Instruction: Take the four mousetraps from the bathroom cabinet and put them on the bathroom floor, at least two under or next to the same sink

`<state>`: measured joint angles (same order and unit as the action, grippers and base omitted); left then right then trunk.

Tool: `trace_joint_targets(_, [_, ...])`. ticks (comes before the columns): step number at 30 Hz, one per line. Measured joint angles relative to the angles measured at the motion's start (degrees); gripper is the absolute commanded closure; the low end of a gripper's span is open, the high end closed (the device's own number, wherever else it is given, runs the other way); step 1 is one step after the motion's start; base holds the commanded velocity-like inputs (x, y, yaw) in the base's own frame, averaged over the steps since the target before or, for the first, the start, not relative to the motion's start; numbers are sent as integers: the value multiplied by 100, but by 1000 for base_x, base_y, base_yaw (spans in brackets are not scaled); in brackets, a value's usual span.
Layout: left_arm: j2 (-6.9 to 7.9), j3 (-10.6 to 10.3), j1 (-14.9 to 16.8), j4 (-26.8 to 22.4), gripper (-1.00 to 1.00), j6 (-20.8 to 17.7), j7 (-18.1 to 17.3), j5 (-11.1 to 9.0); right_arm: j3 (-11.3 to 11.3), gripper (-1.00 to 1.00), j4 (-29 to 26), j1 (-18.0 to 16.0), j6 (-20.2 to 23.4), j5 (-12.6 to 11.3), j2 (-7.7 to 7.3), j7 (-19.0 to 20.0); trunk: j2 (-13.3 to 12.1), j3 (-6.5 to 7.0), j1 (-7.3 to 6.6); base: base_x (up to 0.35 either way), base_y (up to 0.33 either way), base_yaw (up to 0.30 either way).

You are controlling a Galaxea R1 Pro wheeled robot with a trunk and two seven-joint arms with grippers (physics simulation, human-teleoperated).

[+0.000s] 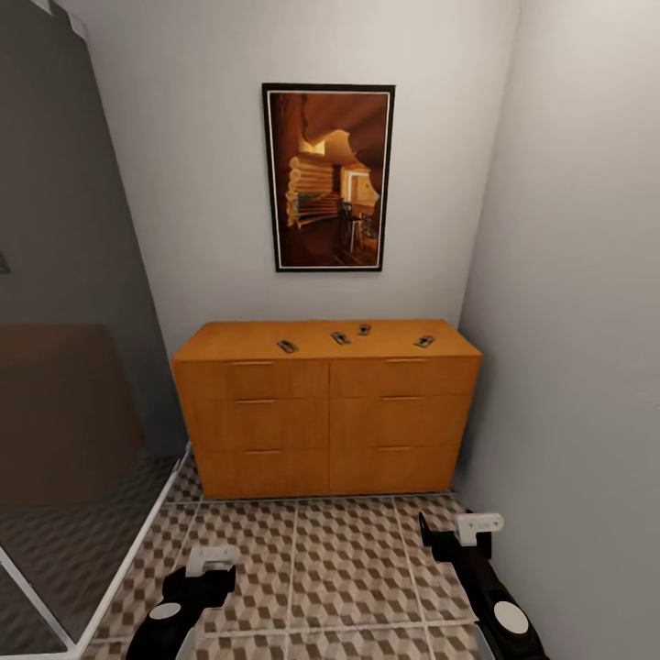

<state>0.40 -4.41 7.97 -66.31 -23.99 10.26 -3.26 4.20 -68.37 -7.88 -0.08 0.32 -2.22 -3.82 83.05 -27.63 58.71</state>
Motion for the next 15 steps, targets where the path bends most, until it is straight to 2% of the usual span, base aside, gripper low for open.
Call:
trace_joint_targets(6, [0, 3, 0, -2, -100, -1, -3, 0, 0, -100, 0, 0, 0, 0, 0, 0, 0, 0, 0, 245, 112, -1])
trace_joint_targets(15, [0, 0, -1, 3, -100, 0, -7, 0, 2, -100, 0, 1, 0, 0, 2, 0, 0, 0, 0, 233, 16, 0])
